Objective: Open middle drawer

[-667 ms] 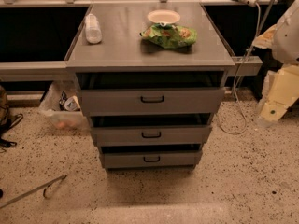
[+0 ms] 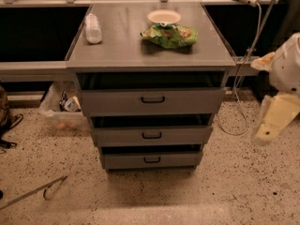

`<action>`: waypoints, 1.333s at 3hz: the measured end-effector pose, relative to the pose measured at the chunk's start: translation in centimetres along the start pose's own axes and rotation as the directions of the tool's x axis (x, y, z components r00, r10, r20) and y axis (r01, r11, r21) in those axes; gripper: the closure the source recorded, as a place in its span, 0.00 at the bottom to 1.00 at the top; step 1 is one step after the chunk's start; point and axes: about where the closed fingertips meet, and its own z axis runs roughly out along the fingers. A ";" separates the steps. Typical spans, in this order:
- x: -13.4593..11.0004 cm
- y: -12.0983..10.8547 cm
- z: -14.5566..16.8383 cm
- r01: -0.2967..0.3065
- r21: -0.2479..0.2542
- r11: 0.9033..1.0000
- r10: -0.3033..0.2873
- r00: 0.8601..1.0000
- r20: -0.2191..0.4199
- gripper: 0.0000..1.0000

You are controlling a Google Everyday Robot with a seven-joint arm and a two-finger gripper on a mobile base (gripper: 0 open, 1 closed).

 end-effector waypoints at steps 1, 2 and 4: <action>1.7 1.4 6.2 -0.049 -0.062 0.997 0.053 0.997 0.058 0.00; 2.6 3.2 12.6 -0.059 -0.141 0.988 0.071 0.994 0.078 0.00; 2.8 3.7 12.4 -0.062 -0.110 0.992 0.070 0.995 0.074 0.00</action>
Offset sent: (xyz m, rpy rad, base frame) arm 0.0014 0.0172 -0.2019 0.1753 0.1946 0.0073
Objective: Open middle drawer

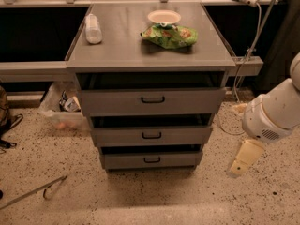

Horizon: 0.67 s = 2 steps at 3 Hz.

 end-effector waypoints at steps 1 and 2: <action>1.0 1.5 3.6 0.020 0.016 1.000 -0.021 0.999 0.026 0.00; 0.9 1.3 10.4 0.029 0.017 0.999 -0.031 0.993 0.116 0.00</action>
Offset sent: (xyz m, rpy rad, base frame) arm 0.0532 0.0471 -0.2010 0.2471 -0.1272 0.0226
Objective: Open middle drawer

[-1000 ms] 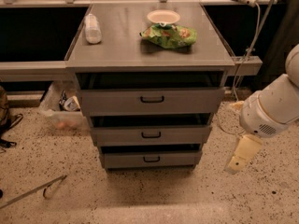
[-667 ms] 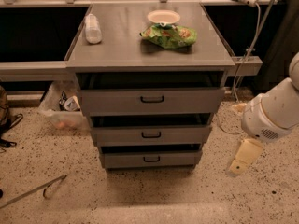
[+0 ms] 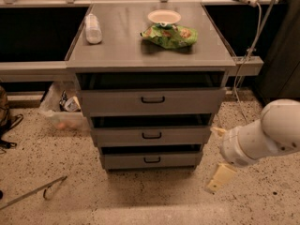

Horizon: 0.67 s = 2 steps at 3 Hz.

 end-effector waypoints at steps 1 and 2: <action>0.1 -3.0 7.8 -0.044 0.011 0.999 0.042 0.993 0.109 0.00; 0.5 -5.4 14.9 -0.085 -0.012 0.996 0.086 0.981 0.174 0.00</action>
Offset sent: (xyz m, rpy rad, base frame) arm 0.1347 0.0589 -0.2066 0.2859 0.0127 -0.0793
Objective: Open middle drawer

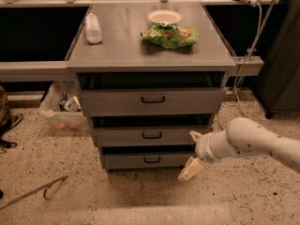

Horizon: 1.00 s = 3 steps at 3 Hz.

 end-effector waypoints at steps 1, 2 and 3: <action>1.2 0.9 1.8 -0.026 -0.033 0.999 0.026 1.000 0.005 0.00; 1.1 0.8 1.7 -0.024 -0.031 0.999 0.024 1.000 0.004 0.00; 1.8 0.4 3.0 -0.017 -0.004 1.000 0.017 0.999 0.027 0.00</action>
Offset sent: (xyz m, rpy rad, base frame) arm -0.0058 0.0037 -0.0243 0.0219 0.0399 -0.0012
